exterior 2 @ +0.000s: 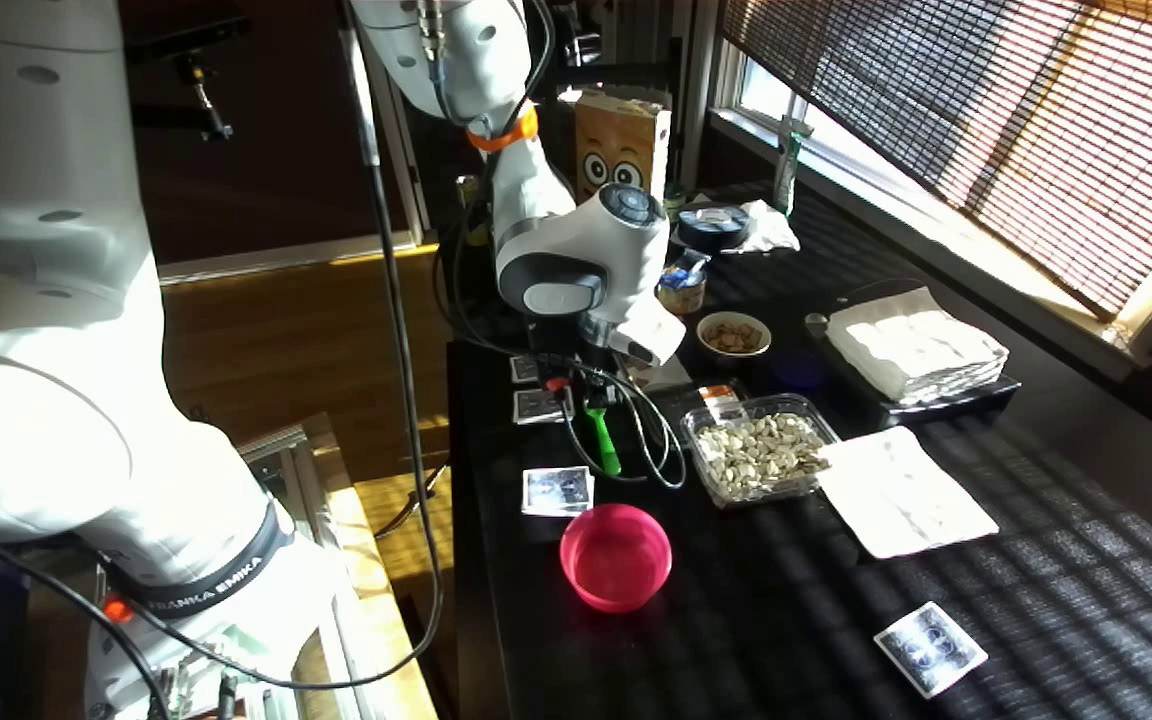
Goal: Put some of the contents in the bowl on the green spoon
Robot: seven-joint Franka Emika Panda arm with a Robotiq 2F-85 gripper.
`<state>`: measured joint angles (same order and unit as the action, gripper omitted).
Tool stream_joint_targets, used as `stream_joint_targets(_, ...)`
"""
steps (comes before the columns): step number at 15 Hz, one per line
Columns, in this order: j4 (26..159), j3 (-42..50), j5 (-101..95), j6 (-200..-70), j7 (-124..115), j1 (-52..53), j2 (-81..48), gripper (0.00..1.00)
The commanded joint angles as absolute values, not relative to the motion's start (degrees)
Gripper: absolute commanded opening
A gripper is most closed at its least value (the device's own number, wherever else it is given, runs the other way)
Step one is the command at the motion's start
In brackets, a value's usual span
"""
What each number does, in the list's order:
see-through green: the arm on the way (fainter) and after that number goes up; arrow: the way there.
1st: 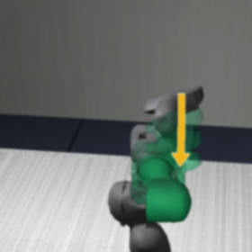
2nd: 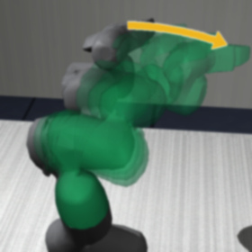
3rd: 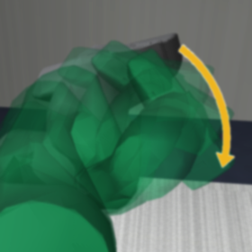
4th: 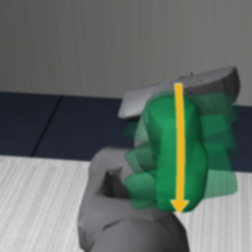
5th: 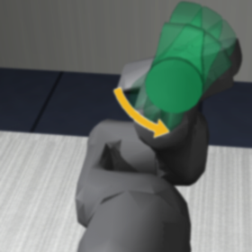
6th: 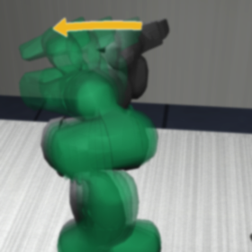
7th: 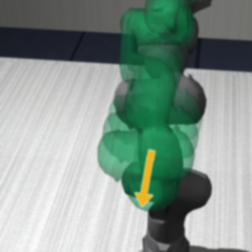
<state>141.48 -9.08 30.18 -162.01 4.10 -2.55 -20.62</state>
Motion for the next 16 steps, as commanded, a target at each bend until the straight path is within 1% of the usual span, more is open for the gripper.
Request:
stream_joint_targets(1, 140.9, -9.4, 28.4, -163.0, 1.9, -2.4, -21.5, 0.02)
stream_joint_targets(8, 140.9, -9.7, 28.7, -163.2, 2.1, -2.5, -21.6, 0.02)
stream_joint_targets(9, 140.9, -9.7, 28.6, -163.2, 2.0, -2.4, -21.6, 0.11)
stream_joint_targets(10, 140.9, -9.6, 28.5, -163.3, 1.8, -2.3, -21.6, 0.35)
stream_joint_targets(12, 141.0, -9.5, 28.4, -163.4, 1.6, -2.2, -21.6, 0.40)
stream_joint_targets(14, 141.0, -9.5, 28.4, -163.4, 1.5, -2.2, -21.5, 0.51)
stream_joint_targets(16, 141.0, -9.5, 28.5, -163.5, 1.5, -2.3, -21.5, 0.65)
